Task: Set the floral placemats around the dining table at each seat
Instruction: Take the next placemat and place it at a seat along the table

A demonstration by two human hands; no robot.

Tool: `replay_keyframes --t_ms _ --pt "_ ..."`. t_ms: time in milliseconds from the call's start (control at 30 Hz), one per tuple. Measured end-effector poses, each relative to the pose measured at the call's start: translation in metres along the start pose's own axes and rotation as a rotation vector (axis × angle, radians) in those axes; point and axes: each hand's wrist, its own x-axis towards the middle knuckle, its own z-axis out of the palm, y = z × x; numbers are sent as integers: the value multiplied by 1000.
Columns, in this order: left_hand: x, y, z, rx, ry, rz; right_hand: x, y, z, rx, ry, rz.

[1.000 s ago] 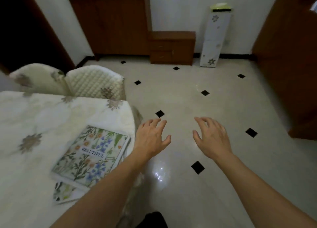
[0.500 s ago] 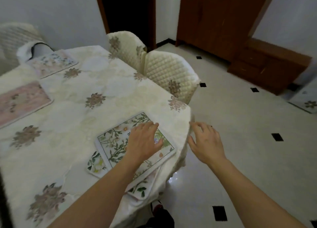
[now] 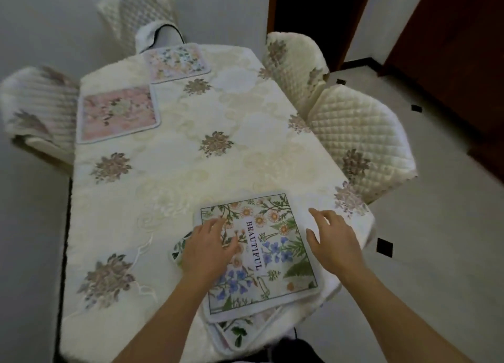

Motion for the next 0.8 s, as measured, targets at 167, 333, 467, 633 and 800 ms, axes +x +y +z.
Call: replay_keyframes --t_ms 167,333,467,633,800 --pt "-28 -22 16 -121 5 -294 19 3 24 76 -157 13" --pt "-55 -25 23 -218 16 -462 22 14 43 212 -247 57" --pt "-59 -25 30 -196 59 -497 21 18 52 284 -307 102" --pt "-48 -20 39 -367 97 -523 17 18 58 336 -325 138" --pt "-39 -22 39 -547 95 -627 18 17 61 373 -300 201"
